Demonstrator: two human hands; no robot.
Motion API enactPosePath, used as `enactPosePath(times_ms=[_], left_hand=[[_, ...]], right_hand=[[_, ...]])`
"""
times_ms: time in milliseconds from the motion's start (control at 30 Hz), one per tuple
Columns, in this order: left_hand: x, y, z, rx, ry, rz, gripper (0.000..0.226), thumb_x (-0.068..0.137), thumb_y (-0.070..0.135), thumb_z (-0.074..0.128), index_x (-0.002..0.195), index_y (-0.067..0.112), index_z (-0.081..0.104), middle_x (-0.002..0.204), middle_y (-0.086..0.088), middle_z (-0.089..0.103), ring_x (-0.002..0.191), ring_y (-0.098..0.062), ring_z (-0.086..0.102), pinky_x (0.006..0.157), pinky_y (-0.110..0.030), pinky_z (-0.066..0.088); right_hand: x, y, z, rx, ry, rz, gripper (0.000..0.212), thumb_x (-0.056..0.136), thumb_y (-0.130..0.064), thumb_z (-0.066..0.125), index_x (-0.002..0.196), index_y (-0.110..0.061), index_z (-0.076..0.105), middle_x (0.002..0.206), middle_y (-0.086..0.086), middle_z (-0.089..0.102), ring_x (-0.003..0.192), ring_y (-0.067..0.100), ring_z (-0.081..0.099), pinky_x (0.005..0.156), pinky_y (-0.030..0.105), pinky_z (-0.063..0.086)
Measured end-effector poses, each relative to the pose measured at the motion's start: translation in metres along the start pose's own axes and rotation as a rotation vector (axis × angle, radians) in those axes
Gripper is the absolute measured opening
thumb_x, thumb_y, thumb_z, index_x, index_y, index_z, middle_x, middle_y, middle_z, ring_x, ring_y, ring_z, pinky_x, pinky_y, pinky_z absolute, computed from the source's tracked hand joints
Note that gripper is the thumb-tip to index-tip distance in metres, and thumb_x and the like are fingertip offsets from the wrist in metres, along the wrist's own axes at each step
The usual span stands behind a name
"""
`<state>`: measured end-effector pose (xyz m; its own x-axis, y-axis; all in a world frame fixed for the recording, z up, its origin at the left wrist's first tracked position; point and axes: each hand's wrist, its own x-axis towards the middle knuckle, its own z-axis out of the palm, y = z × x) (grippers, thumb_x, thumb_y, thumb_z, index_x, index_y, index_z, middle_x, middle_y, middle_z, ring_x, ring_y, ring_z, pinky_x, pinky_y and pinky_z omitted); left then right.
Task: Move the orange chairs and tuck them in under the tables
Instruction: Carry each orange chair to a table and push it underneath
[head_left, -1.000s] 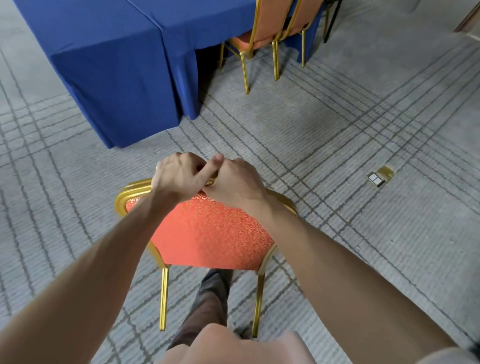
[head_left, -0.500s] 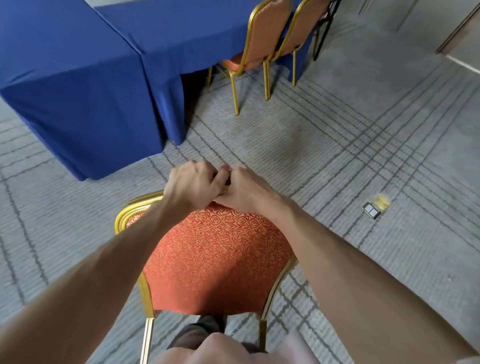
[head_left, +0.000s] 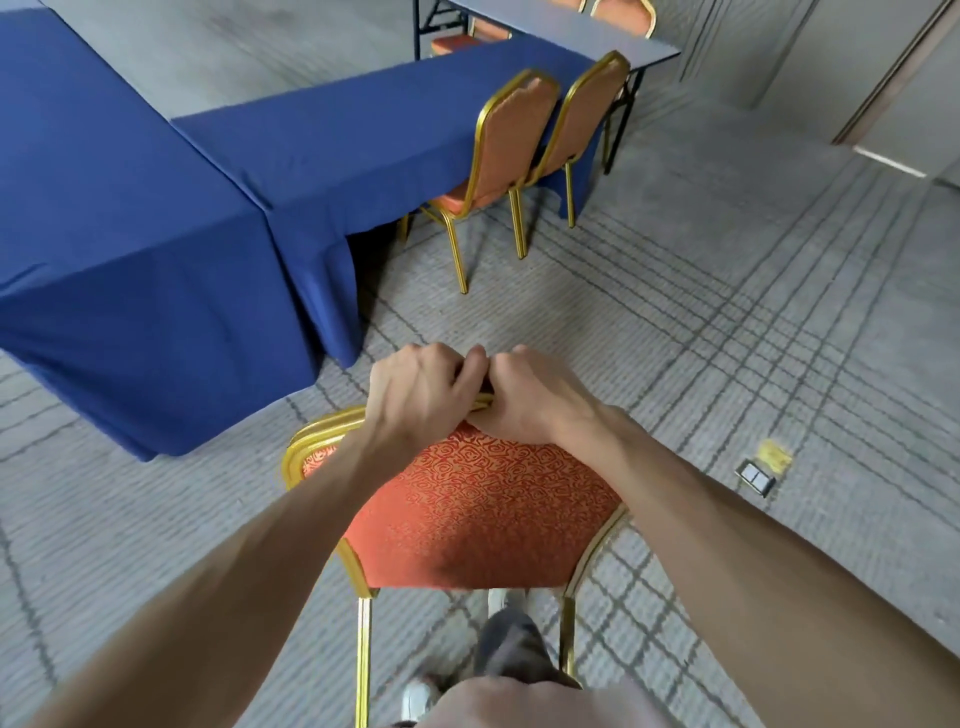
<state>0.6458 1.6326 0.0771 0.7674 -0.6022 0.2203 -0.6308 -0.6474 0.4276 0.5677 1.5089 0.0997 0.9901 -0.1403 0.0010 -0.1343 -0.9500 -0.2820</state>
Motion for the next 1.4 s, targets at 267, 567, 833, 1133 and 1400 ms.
enactPosePath(times_ms=[267,567,833,1133,1400], left_hand=[[0.073,0.007,0.077,0.049,-0.076,-0.111,0.062,0.099,0.053,0.037,0.061,0.010,0.061,0.047,0.003,0.043,0.047,-0.014,0.035,0.047,-0.029,0.021],[0.194,0.032,0.141,0.011,-0.117,0.051,0.054,0.095,0.055,0.035,0.058,0.018,0.047,0.046,0.003,0.044,0.041,-0.013,0.043,0.040,-0.029,0.029],[0.301,0.014,0.142,0.048,-0.074,-0.036,0.059,0.092,0.065,0.025,0.064,0.021,0.054,0.058,0.001,0.058,0.059,-0.019,0.057,0.053,-0.033,0.036],[0.428,-0.002,0.149,0.006,-0.159,-0.079,0.061,0.099,0.060,0.034,0.054,0.020,0.043,0.059,0.001,0.055,0.065,-0.020,0.051,0.060,-0.034,0.034],[0.580,-0.045,0.192,0.183,-0.126,-0.011,0.080,0.078,0.065,0.000,0.092,0.018,0.063,0.088,-0.008,0.068,0.090,-0.030,0.064,0.053,-0.036,0.025]], right_hand=[[0.063,0.095,0.035,-0.042,-0.064,0.008,0.033,0.082,-0.044,0.059,0.089,-0.013,0.066,0.087,0.010,0.072,0.085,0.032,0.067,0.074,0.035,0.054],[0.147,0.221,0.027,0.083,0.055,0.045,0.023,0.082,-0.045,0.061,0.080,-0.022,0.066,0.077,0.002,0.073,0.073,0.027,0.069,0.060,0.031,0.049],[0.244,0.252,0.003,0.055,0.164,-0.019,0.027,0.080,-0.042,0.068,0.075,-0.015,0.068,0.064,0.009,0.069,0.064,0.034,0.069,0.055,0.034,0.049],[0.354,0.295,-0.021,0.090,0.165,-0.043,0.041,0.088,-0.049,0.059,0.073,-0.013,0.068,0.071,0.012,0.071,0.073,0.037,0.069,0.057,0.035,0.045],[0.498,0.344,-0.041,0.141,0.033,0.055,0.040,0.085,-0.051,0.062,0.086,-0.012,0.070,0.089,0.015,0.072,0.092,0.038,0.066,0.063,0.033,0.037]])
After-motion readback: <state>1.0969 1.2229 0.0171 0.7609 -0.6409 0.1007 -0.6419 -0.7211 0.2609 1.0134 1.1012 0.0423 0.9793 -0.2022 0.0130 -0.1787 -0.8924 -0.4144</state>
